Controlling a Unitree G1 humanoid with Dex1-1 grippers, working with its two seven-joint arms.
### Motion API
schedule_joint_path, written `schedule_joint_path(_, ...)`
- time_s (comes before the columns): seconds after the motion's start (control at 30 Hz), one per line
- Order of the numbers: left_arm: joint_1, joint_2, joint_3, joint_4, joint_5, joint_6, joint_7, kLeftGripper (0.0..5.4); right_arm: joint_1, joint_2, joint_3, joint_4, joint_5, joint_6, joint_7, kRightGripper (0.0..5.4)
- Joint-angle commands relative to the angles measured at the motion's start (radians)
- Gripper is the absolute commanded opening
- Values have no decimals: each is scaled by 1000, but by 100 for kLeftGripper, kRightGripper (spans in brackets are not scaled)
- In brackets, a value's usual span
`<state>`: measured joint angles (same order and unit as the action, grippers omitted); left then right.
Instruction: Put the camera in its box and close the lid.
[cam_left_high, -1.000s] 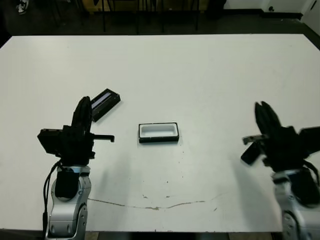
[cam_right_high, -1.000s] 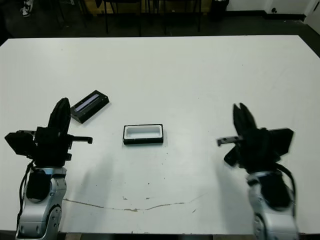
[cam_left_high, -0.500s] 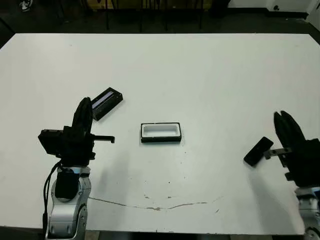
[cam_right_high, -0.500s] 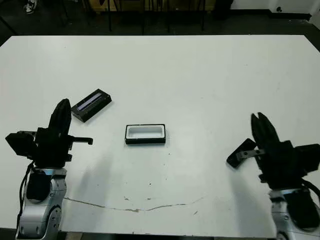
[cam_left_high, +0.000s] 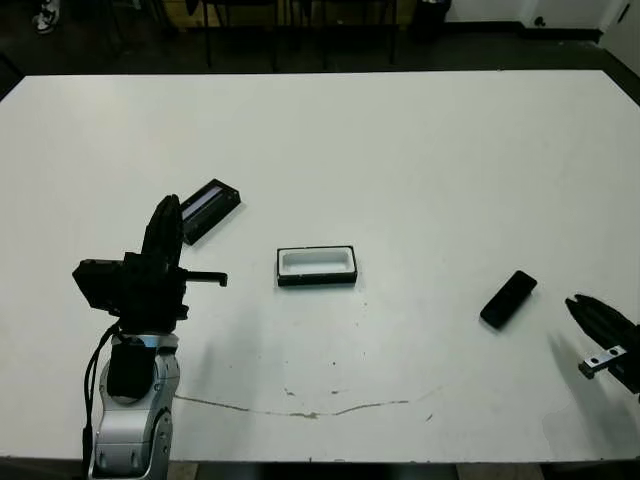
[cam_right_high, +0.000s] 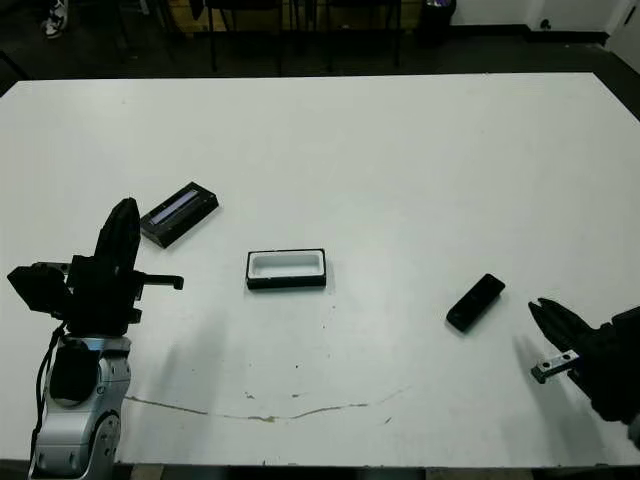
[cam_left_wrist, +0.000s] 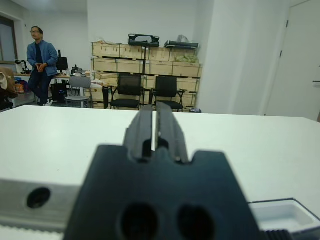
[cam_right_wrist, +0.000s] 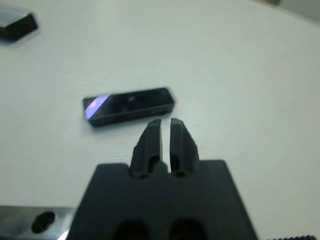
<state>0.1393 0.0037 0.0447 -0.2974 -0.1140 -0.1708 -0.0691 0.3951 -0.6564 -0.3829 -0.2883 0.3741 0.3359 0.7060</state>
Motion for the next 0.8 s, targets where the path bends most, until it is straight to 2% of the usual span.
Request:
schedule_joint_path(0.03, 18, 10, 3, 2, 11, 15, 3, 1, -28, -74, 50, -1, -15, 110, 25, 0)
schedule_joint_path(0.2, 23, 11, 6, 7, 3, 3, -5, 1, -83, -154, 98, -68, -29, 264, 23, 0)
schedule_joint_path(0.27, 26, 10, 6, 5, 0, 7, -4, 1, -111, -186, 121, -72, -48, 290, 29, 0)
schedule_joint_path(0.4, 29, 11, 4, 6, 4, 5, -3, 1, -181, -186, 164, 59, -57, 246, 74, 0)
schedule_joint_path(0.7, 30, 7, 0, 9, 5, -2, -1, 1, -296, -186, 268, 181, -111, 142, 156, 0)
schedule_joint_path(0.8, 30, 8, -3, 13, 16, -8, 1, 1, -336, -180, 301, 200, -125, 138, 165, 0)
